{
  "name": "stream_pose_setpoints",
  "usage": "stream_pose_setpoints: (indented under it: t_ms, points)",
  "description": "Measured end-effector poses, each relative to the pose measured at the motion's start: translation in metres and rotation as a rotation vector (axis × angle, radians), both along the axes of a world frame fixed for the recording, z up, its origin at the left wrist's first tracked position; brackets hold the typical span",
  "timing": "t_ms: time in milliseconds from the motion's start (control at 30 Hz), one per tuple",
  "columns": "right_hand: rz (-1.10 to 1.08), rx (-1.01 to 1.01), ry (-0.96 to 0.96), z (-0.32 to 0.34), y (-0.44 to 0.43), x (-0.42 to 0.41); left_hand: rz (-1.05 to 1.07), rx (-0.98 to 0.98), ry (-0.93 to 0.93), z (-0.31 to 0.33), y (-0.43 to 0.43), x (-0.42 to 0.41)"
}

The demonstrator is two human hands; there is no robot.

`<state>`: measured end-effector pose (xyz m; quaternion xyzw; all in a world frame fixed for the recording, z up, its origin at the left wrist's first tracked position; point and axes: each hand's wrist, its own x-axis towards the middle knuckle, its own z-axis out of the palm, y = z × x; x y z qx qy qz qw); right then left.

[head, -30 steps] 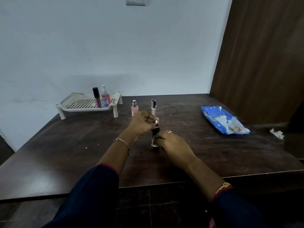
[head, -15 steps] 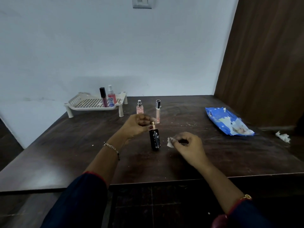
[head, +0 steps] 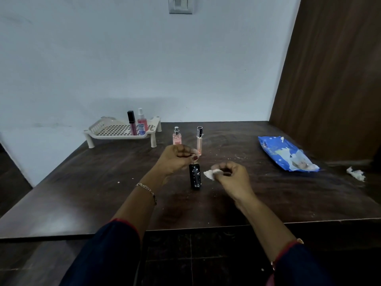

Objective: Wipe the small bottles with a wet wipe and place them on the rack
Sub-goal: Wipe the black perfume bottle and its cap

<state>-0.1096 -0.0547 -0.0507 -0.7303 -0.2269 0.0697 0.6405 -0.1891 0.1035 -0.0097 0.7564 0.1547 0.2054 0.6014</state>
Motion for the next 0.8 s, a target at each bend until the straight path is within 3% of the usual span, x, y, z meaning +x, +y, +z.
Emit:
stream_pose_setpoints:
  t_ms: [233,433,633,800]
  points:
    - [-0.042,-0.135,-0.486,0.015,0.005,-0.001,0.045,-0.088,-0.023,-0.005,0.003,0.005]
    - [0.049,-0.308,-0.932,0.026,0.016,-0.011,0.114,-0.127,-0.033,-0.008,0.003,0.007]
    - [0.154,-0.57,-1.054,0.027,0.024,-0.015,0.116,-0.119,-0.026,-0.004,0.001,0.008]
    - [0.182,-0.566,-1.07,0.026,0.024,-0.01,0.13,-0.074,-0.019,-0.002,0.001,0.012]
